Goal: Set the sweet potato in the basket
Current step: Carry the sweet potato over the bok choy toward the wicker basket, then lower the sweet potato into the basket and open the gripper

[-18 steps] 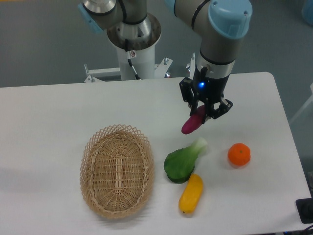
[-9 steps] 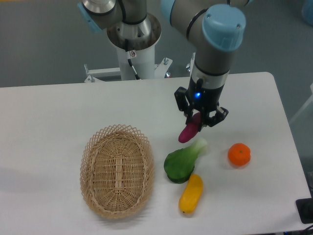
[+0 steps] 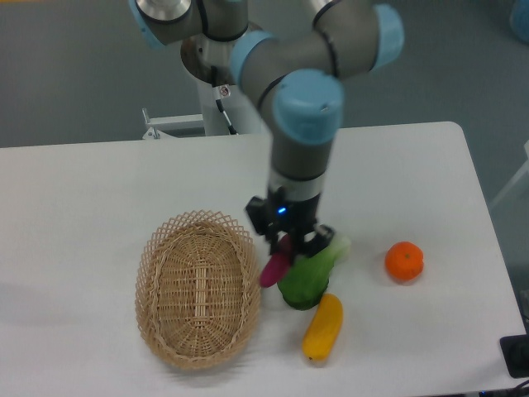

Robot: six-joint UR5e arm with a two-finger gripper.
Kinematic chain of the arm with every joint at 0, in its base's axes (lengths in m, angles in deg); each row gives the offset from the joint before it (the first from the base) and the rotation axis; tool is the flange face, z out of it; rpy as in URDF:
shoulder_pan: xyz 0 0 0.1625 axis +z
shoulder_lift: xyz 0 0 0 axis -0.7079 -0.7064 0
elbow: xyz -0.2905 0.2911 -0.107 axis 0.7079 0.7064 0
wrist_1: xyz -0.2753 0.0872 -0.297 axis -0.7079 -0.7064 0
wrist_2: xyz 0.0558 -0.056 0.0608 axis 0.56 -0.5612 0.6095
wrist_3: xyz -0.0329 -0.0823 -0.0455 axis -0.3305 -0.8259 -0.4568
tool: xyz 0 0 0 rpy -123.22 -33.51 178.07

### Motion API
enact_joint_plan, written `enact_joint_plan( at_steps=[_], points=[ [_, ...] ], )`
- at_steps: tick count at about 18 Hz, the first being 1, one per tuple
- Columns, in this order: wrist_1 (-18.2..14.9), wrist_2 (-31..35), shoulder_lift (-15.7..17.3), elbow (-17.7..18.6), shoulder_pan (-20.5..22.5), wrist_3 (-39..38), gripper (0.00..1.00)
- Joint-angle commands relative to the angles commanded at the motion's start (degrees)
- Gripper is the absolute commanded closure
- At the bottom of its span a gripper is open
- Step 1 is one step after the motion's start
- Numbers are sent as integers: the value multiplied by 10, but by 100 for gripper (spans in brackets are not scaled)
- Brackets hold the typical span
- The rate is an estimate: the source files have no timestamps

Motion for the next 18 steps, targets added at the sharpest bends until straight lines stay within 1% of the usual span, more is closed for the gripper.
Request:
enact_joint_plan(
  at_steps=[1, 2, 4, 6, 8, 11, 16, 18],
  points=[
    [19, 2, -11, 7, -12, -21, 61],
    [30, 10, -21, 10, -28, -40, 61],
    [32, 48, -42, 10, -59, -48, 61],
    [35, 75, -56, 10, -75, -44, 61],
    [38, 76, -62, 11, -77, -40, 61],
    [40, 77, -72, 22, -78, -37, 61],
    [42, 78, -80, 23, -84, -40, 61],
    [42, 78, -80, 23, -84, -40, 58]
  ],
)
